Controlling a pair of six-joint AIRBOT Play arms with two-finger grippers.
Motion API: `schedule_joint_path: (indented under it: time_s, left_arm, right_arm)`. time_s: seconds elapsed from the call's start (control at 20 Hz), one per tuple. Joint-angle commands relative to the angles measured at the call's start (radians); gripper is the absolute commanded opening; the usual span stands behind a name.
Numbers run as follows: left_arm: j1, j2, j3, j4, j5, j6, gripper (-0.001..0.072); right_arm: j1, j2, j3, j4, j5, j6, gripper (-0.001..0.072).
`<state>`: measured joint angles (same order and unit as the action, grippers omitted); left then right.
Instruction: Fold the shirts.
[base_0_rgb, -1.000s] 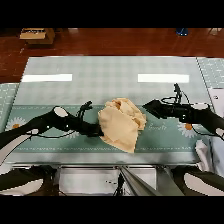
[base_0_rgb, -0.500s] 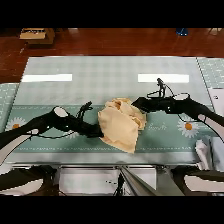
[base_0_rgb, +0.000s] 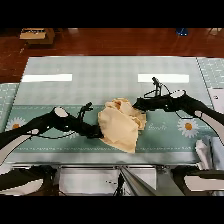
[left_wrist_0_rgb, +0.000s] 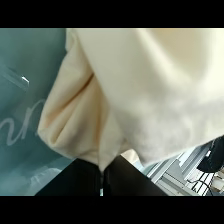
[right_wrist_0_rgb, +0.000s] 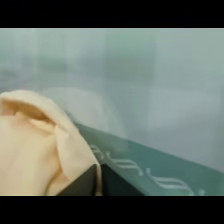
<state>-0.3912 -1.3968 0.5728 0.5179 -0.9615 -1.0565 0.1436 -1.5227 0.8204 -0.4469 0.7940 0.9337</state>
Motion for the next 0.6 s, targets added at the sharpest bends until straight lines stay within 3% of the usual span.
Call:
schedule_joint_path:
  time_s: [0.0, 0.05, 0.25, 0.3, 0.4, 0.45, 0.55]
  left_arm:
    - [0.000, 0.001, 0.003, -0.003, 0.000, 0.000, 0.0025]
    - [0.000, 0.001, 0.003, -0.003, 0.000, 0.000, 0.0025]
    - [0.001, 0.001, 0.003, -0.003, 0.000, 0.000, 0.0024]
    - [0.001, 0.001, 0.003, -0.003, 0.000, 0.000, 0.0025]
    - [0.001, 0.001, 0.003, -0.003, 0.000, 0.000, 0.0025]
    - [0.001, 0.002, 0.003, -0.003, 0.000, 0.000, 0.0025]
    - [0.008, 0.019, 0.003, -0.003, 0.003, 0.000, 0.0023]
  right_arm:
    - [0.001, -0.002, 0.003, 0.003, 0.069, -0.036, 0.0508]
    - [0.001, -0.002, 0.003, 0.003, 0.082, -0.036, 0.0537]
    - [0.002, -0.002, 0.003, 0.019, 0.116, -0.041, 0.0527]
    - [0.002, -0.002, 0.002, 0.013, 0.128, -0.041, 0.0440]
    - [0.002, -0.002, 0.003, 0.002, 0.126, -0.059, 0.0084]
    - [0.000, 0.000, 0.004, 0.005, 0.124, -0.060, 0.0028]
    - [-0.008, 0.014, 0.029, -0.007, 0.138, -0.063, 0.0028]
